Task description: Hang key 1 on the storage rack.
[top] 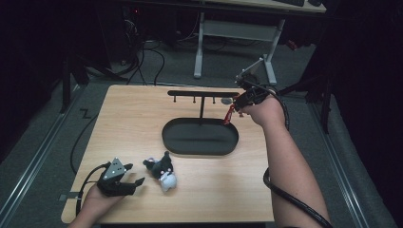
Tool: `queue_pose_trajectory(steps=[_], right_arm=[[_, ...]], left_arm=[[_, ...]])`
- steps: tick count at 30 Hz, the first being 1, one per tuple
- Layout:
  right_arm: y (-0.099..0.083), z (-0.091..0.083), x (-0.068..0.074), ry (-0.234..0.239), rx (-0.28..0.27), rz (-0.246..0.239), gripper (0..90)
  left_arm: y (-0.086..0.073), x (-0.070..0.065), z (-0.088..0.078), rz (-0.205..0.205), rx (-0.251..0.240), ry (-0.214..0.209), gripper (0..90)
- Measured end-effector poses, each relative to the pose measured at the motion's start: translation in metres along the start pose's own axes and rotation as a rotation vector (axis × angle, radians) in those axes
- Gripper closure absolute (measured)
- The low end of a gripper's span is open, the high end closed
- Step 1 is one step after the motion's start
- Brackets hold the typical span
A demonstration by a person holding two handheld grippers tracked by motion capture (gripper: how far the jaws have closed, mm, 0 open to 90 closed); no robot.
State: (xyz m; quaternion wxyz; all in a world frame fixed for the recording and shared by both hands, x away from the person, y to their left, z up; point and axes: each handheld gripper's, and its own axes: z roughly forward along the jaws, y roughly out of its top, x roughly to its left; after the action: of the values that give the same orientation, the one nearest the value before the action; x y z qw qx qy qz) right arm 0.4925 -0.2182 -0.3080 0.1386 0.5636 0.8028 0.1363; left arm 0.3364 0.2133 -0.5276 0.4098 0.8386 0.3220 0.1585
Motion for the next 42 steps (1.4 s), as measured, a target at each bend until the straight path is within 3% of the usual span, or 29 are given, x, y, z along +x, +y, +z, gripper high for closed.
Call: queue_pose_trajectory(steps=[10,17,29,35,42], right_arm=[[-0.011,0.011,-0.009,0.003,0.018,0.031,57.8],[-0.023,0.029,-0.015,0.013,0.042,0.043,57.6],[-0.023,0.055,-0.012,0.021,0.059,0.056,56.8],[-0.02,0.059,-0.008,0.045,0.063,0.071,39.6],[-0.023,0.051,-0.006,0.034,0.038,0.068,35.9]], left_arm=[[0.0,-0.001,0.0,0.005,0.001,-0.004,28.0],[0.0,-0.001,0.001,0.009,0.007,-0.005,28.0],[0.0,-0.001,0.002,0.008,0.009,-0.006,28.0],[0.0,-0.001,0.001,0.009,0.009,-0.007,28.0],[0.001,-0.002,0.002,0.008,0.008,-0.012,28.4]])
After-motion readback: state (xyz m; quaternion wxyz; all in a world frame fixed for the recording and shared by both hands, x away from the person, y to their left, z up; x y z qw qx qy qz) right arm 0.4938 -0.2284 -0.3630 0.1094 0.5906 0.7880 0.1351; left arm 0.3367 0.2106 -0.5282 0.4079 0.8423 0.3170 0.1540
